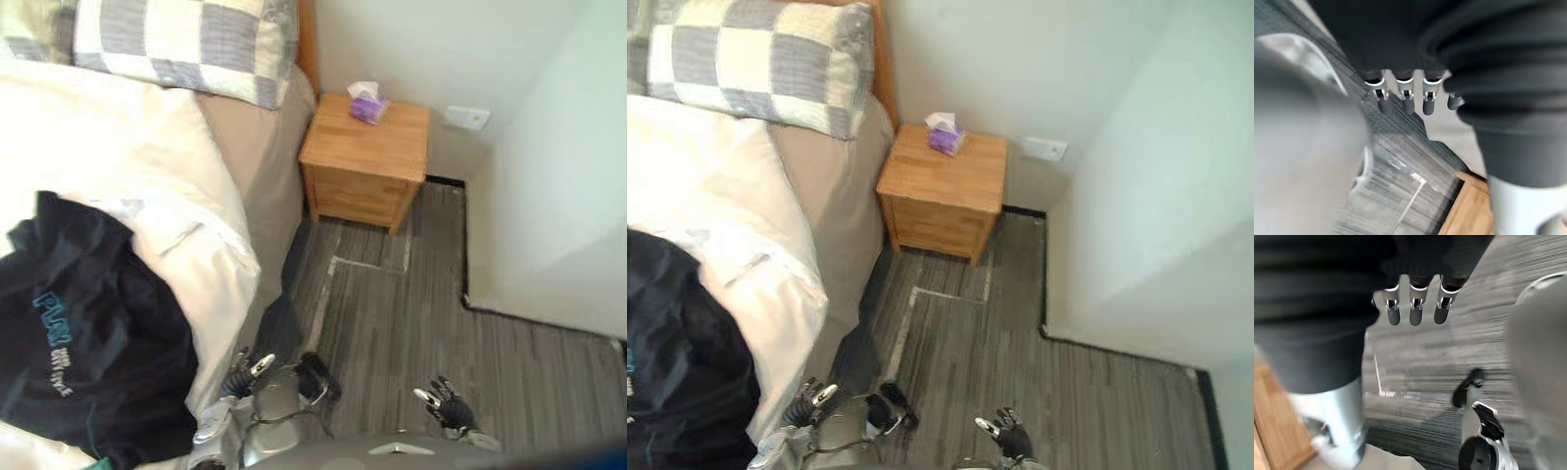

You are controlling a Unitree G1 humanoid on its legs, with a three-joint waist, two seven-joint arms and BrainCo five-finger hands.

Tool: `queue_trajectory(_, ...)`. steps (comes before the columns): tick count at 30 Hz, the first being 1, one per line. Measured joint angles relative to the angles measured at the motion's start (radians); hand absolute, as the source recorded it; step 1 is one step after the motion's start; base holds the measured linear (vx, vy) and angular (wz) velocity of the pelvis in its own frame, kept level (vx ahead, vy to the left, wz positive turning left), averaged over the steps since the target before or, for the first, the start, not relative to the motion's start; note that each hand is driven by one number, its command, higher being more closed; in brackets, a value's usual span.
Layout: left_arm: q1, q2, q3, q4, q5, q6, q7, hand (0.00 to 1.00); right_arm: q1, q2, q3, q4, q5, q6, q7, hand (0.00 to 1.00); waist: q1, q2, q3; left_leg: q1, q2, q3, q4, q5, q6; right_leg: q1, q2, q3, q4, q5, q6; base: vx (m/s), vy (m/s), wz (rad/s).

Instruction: Tidy the bed and pick cloth on bed and put in laundry

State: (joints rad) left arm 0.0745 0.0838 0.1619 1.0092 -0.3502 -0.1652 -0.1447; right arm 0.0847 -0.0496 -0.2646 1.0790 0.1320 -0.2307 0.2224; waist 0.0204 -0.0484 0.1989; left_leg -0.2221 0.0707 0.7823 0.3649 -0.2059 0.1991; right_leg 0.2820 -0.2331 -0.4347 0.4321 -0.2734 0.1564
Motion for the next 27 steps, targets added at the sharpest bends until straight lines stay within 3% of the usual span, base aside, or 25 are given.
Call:
queue_trajectory(1,0.001,0.002,0.002,0.014,-0.004,0.006,0.001,0.00,-0.013,0.001,0.000,-0.001,0.000,0.000,-0.004,0.00,0.000,0.002,0.002,0.037,-0.019,-0.017,0.005,-0.030,-0.009,-0.067,-0.052,0.022,0.218,0.056,-0.018,0.55,0.303,0.55)
queue_trajectory(2,0.002,0.002,-0.004,0.027,-0.005,0.011,-0.001,0.00,-0.014,0.000,0.000,-0.004,0.000,-0.005,-0.003,0.00,-0.008,0.008,0.006,0.097,-0.050,-0.065,-0.020,-0.045,-0.013,-0.145,-0.083,0.056,0.461,0.059,-0.021,0.54,0.291,0.77)
queue_trajectory(3,0.002,-0.001,-0.005,0.034,-0.012,0.012,-0.001,0.00,-0.013,0.000,0.001,-0.001,0.000,-0.003,-0.004,0.00,-0.015,0.011,0.008,0.127,-0.063,-0.088,-0.041,-0.044,-0.014,-0.168,-0.087,0.062,0.527,0.051,-0.012,0.48,0.210,1.00)
queue_trajectory(5,0.012,0.006,-0.007,0.037,-0.032,0.029,-0.004,0.00,-0.007,-0.003,0.005,-0.018,0.001,-0.005,-0.005,0.00,-0.031,0.024,0.016,0.225,-0.097,-0.169,-0.118,-0.034,-0.029,-0.254,-0.092,0.062,0.624,0.018,-0.032,0.42,0.136,1.28)
queue_trajectory(8,0.001,0.025,-0.048,0.036,-0.054,0.045,-0.026,0.00,-0.009,-0.006,0.032,-0.029,0.003,-0.011,-0.012,0.00,-0.035,0.001,0.038,0.303,-0.124,-0.333,-0.177,-0.014,-0.060,-0.363,-0.094,0.069,0.507,-0.032,-0.039,0.35,-0.055,1.62)
queue_trajectory(10,0.000,0.029,-0.057,0.035,-0.055,0.045,-0.033,0.00,-0.008,-0.012,0.043,-0.027,0.005,-0.012,-0.016,0.00,-0.033,-0.005,0.046,0.336,-0.122,-0.449,-0.205,-0.004,-0.086,-0.385,-0.056,0.107,0.328,-0.033,-0.044,0.26,-0.210,1.80)
queue_trajectory(12,0.000,0.032,-0.075,0.034,-0.057,0.043,-0.046,0.00,-0.006,-0.011,0.047,-0.025,0.032,-0.014,-0.029,0.00,-0.033,-0.006,0.047,0.351,-0.119,-0.607,-0.223,-0.006,-0.112,-0.401,-0.003,0.232,0.096,-0.014,-0.040,0.21,-0.275,1.91)
queue_trajectory(14,-0.001,0.028,-0.057,0.027,-0.064,0.031,-0.051,0.00,0.000,-0.008,0.058,-0.025,0.048,-0.016,-0.032,0.00,-0.030,-0.018,0.047,0.339,-0.125,-0.688,-0.217,-0.016,-0.123,-0.401,0.027,0.349,-0.063,0.023,-0.052,0.27,-0.410,1.83)
queue_trajectory(15,0.016,0.028,-0.021,0.012,-0.061,0.022,-0.055,0.00,0.009,0.002,0.079,-0.025,0.053,-0.017,-0.031,0.00,-0.030,-0.042,0.047,0.317,-0.128,-0.703,-0.176,-0.031,-0.153,-0.381,0.032,0.402,-0.112,0.089,-0.041,0.31,-0.488,1.66)
queue_trajectory(16,0.017,0.023,-0.009,0.011,-0.060,0.022,-0.056,0.00,0.008,-0.003,0.079,-0.028,0.056,-0.017,-0.030,0.00,-0.032,-0.034,0.050,0.312,-0.118,-0.708,-0.162,-0.032,-0.164,-0.380,0.041,0.402,-0.099,0.086,-0.045,0.32,-0.463,1.09)
queue_trajectory(18,0.042,-0.032,0.048,-0.013,-0.054,-0.003,-0.057,0.00,-0.006,-0.008,0.112,-0.052,0.069,-0.024,-0.032,0.00,-0.001,0.027,0.040,0.309,-0.050,-0.737,-0.152,-0.057,-0.208,-0.368,0.087,0.346,-0.082,0.067,-0.070,0.28,-0.297,0.38)
queue_trajectory(21,0.051,-0.055,0.049,-0.010,-0.051,-0.007,-0.052,0.00,-0.005,-0.011,0.153,-0.075,0.070,-0.026,-0.029,0.00,-0.015,0.051,0.026,0.318,-0.014,-0.747,-0.163,-0.049,-0.235,-0.315,0.107,0.267,-0.089,0.062,-0.079,0.28,-0.193,0.78)
queue_trajectory(23,0.056,-0.066,0.080,-0.012,-0.054,-0.021,-0.052,0.00,-0.003,-0.004,0.177,-0.079,0.063,-0.014,-0.028,0.00,-0.006,0.044,0.013,0.354,0.007,-0.744,-0.205,-0.024,-0.257,-0.248,0.123,0.228,-0.122,0.055,-0.092,0.24,-0.122,0.92)
queue_trajectory(27,0.070,-0.064,0.086,-0.012,-0.081,-0.038,-0.054,0.00,-0.011,0.012,0.220,-0.077,0.040,0.019,-0.016,0.00,0.029,0.016,-0.020,0.361,0.013,-0.738,-0.215,-0.008,-0.264,-0.195,0.127,0.197,-0.186,0.053,-0.096,0.19,-0.059,0.43)
